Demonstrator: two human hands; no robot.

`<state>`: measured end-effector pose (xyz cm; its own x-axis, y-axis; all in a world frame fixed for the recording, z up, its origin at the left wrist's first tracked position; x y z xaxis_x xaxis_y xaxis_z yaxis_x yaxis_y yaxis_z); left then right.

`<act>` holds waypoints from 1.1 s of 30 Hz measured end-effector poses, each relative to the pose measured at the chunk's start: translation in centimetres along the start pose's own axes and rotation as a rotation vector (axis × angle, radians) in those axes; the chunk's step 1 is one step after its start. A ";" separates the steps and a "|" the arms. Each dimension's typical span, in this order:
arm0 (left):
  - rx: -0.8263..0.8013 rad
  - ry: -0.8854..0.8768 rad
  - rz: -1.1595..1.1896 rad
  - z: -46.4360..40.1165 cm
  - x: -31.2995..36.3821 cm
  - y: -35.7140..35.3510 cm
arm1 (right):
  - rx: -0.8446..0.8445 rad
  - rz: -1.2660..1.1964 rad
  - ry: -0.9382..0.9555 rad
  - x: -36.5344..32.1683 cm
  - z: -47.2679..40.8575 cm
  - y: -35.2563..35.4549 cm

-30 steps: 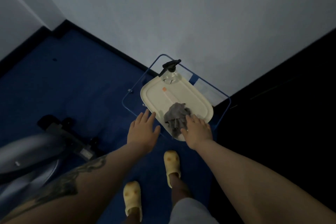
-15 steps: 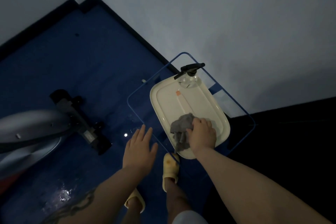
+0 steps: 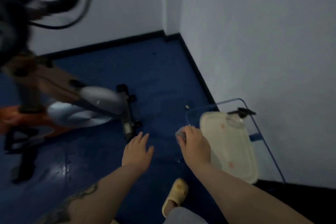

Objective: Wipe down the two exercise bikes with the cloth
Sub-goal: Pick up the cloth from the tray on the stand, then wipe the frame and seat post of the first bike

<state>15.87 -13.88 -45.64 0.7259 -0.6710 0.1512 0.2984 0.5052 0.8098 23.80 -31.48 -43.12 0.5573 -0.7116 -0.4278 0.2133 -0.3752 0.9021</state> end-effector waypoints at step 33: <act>0.254 0.883 0.610 8.4 -66.2 8.7 | -0.409 -0.016 1.009 -63.4 -8.2 -27.7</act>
<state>-34.73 30.38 -43.85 0.9254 0.3285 0.1889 -0.3235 0.4255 0.8452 -10.85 28.89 -40.52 0.9144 0.1772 -0.3640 0.3733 -0.0211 0.9275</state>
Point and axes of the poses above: each hand's wrist, its own z-axis away from the middle knuckle, its own y-axis out of the back of the hand, x = y × z, the point moved 2 cm from there along -z, towards the middle knuckle, and after that the axes turned 15 degrees about y, right-handed, at the moved point
